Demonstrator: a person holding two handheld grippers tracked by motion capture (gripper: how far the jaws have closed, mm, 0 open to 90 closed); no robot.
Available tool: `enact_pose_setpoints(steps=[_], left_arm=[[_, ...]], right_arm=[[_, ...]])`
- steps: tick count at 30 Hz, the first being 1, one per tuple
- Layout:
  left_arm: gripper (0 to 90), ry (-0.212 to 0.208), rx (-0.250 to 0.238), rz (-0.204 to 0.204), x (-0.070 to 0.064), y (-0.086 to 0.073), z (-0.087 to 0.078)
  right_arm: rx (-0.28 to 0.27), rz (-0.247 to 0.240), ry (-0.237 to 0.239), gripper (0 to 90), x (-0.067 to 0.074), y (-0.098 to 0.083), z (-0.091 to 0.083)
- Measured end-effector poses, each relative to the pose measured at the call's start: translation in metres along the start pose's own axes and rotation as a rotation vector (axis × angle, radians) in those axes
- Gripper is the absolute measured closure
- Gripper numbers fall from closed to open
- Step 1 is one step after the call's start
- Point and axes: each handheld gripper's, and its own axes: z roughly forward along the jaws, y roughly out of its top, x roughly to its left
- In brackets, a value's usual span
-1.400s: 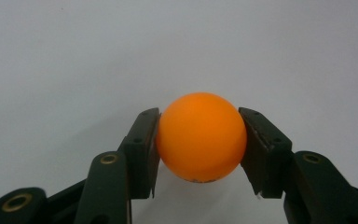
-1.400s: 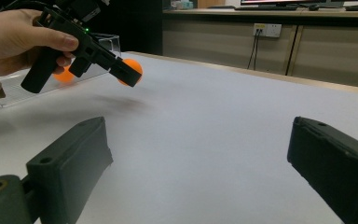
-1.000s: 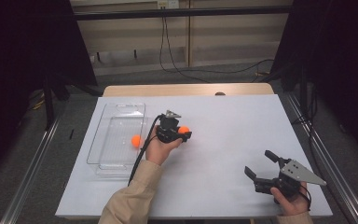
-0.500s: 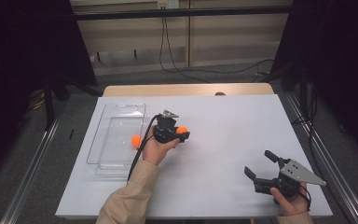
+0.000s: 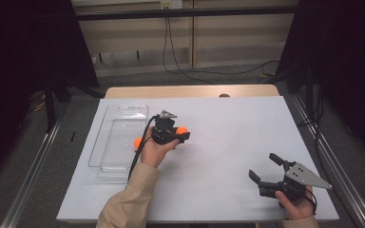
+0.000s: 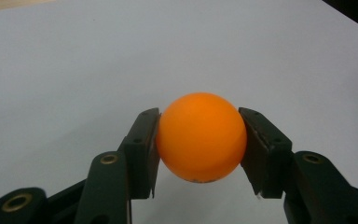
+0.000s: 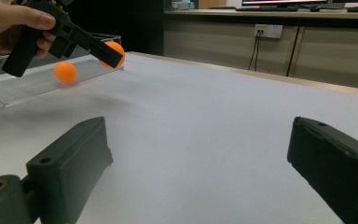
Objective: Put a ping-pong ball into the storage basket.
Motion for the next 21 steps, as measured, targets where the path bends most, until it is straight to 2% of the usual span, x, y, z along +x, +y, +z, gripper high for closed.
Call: enact_pose_setpoints(steps=[21], left_arm=[[50.9, 0.02, -0.016, -0.013, 0.007, 0.0016, -0.0104]], right_arm=[[-0.002, 0.001, 0.001, 4.9, 0.0002, 0.0004, -0.0004]])
